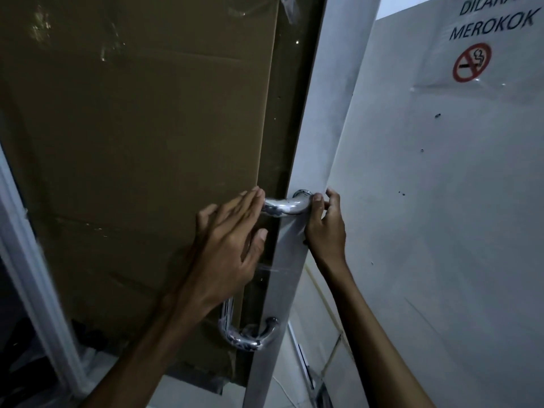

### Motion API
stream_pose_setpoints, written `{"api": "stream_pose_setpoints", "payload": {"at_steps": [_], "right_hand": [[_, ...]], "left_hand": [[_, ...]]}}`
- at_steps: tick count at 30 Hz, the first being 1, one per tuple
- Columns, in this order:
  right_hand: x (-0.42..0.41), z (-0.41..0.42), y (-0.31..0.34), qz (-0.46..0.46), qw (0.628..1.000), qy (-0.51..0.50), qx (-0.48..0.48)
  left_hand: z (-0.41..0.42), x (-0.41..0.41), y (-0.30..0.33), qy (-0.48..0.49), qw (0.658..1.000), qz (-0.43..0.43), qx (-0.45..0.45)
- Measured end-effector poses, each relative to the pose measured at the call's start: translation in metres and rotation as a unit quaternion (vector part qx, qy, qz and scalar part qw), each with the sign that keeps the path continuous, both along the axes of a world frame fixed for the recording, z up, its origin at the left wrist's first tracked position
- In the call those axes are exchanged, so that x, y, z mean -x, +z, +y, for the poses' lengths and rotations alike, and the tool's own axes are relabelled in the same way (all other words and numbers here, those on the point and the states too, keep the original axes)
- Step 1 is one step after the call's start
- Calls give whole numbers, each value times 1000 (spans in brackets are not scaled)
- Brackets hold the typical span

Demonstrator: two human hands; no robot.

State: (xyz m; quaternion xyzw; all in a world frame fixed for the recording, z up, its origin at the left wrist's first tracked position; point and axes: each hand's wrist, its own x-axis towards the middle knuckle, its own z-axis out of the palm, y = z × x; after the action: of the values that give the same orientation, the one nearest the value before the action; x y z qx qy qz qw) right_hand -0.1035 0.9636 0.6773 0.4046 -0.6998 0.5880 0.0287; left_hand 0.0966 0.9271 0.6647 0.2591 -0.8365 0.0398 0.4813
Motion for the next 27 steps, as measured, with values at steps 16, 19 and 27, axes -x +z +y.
{"api": "stream_pose_setpoints", "payload": {"at_steps": [16, 19, 27], "right_hand": [[18, 2, -2, -71, 988, 129, -34], [18, 1, -4, -72, 989, 123, -37], [19, 2, 0, -75, 989, 125, -35]], "left_hand": [[-3, -3, -19, -22, 989, 63, -133], [-2, -3, -20, -33, 988, 72, -135], [2, -2, -9, -63, 987, 86, -116]]}}
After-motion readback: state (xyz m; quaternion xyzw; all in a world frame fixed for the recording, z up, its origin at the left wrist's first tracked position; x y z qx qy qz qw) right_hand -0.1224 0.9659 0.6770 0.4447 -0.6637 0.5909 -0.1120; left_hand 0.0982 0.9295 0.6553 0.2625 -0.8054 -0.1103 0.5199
